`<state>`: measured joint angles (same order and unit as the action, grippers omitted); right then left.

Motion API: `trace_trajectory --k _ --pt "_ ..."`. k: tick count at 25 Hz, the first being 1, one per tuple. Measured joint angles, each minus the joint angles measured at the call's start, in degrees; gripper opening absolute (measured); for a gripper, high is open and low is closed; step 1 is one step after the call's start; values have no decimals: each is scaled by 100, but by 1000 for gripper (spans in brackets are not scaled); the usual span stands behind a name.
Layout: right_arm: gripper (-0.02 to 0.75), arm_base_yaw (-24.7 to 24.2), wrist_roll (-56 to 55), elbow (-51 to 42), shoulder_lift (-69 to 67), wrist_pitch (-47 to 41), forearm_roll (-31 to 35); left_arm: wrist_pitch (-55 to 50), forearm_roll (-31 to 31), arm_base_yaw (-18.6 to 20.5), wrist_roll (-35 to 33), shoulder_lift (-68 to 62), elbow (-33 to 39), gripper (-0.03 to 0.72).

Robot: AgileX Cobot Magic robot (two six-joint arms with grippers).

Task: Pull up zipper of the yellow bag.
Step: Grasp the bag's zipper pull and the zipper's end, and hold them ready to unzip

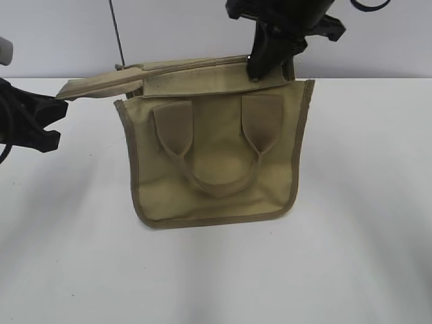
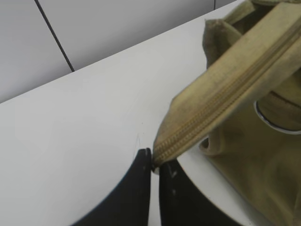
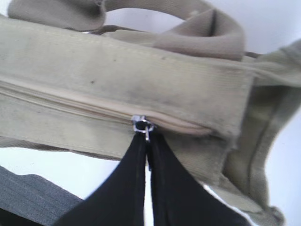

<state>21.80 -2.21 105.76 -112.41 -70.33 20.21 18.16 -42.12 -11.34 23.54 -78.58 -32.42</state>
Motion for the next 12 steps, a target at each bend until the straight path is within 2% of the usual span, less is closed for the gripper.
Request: trace_trajectory --k 12 --pt "-15 -76 104 -5 96 -12 -641 72 7 0 0 0 0 7"
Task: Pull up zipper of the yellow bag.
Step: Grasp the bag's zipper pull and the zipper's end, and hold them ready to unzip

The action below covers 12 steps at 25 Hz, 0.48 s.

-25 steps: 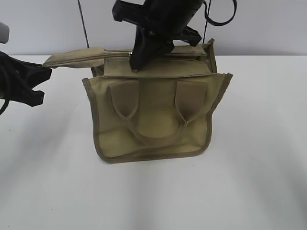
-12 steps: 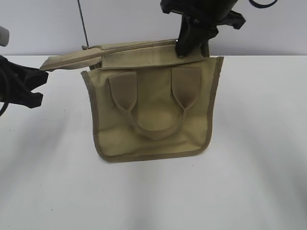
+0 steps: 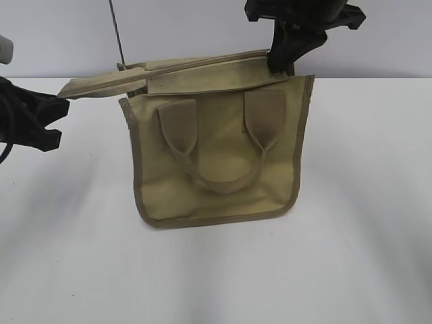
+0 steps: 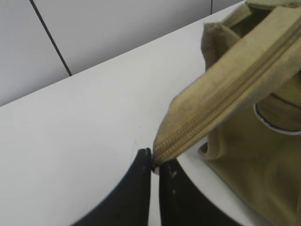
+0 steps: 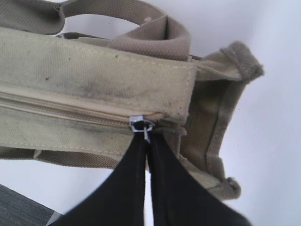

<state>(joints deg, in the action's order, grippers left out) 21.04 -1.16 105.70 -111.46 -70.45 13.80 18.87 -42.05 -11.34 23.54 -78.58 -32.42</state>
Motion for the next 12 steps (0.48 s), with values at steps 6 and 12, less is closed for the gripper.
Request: trace_trajectory --k 6,12 --pt "120 -35 52 -5 27 10 233 -70 94 0 0 0 0 75" --pt "523 -50 257 -5 215 17 292 -437 303 5 525 0 0 452"
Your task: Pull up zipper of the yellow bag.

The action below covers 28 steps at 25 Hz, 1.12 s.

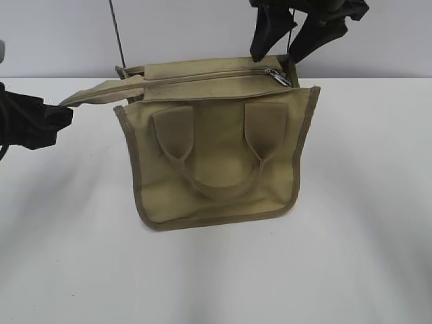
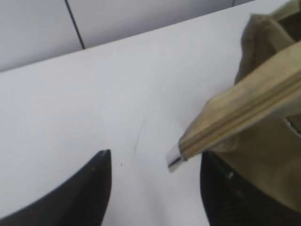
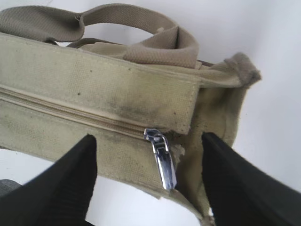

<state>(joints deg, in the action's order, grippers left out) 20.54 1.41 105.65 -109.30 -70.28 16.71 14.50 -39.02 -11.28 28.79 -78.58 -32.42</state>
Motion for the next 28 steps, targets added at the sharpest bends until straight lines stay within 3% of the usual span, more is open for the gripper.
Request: trace_trajectory --k 3,9,12,15,17,22,28 --pt "558 -5 27 0 200 0 -300 -790 105 -132 494 0 0 496" --pt "547 -7 62 0 789 0 -809 -2828 1228 -835 567 0 0 440" --pt "543 96 108 0 1229 0 -1002 -3803 2303 -1070 -308 0 -90 422" --pt "543 402 123 0 1683 0 -1253 -4880 3729 -1101 -1824 0 -473 418" --pt "543 683 123 0 1969 0 -1358 -5619 4183 -1101 -2313 12 -855 418" --pt "543 1211 123 0 2754 -4 -1458 -6902 4465 -1107 -2592 606 -1519 452" --pt "543 1494 123 -15 3770 -4 -1537 -7844 4505 -1107 -2608 2189 -1591 469"
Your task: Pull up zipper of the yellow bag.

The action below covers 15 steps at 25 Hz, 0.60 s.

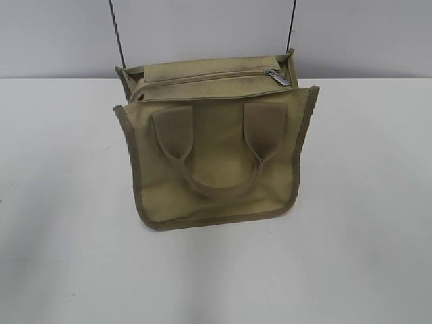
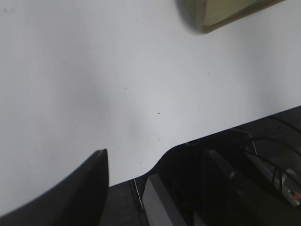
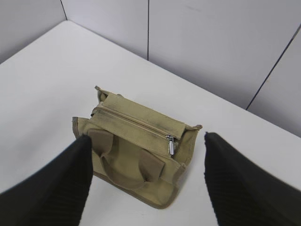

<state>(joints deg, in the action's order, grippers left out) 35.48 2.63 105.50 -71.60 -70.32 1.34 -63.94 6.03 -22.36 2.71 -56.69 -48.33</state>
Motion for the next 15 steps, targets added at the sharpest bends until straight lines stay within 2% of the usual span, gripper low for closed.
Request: trace_trajectory --k 2,5,11,15 --pt "543 10 0 -204 381 12 -86 -169 -7 0 0 623 0 469" --pt "543 10 -64 -1166 1089 40 -290 -285 -7 0 0 1710 -5 472" --pt "543 10 -393 -4249 3158 32 -463 -556 -100 -5 0 3124 44 472" --pt "543 10 -447 -5891 4552 32 -463 -590 -270 -5 -23 3781 463 472"
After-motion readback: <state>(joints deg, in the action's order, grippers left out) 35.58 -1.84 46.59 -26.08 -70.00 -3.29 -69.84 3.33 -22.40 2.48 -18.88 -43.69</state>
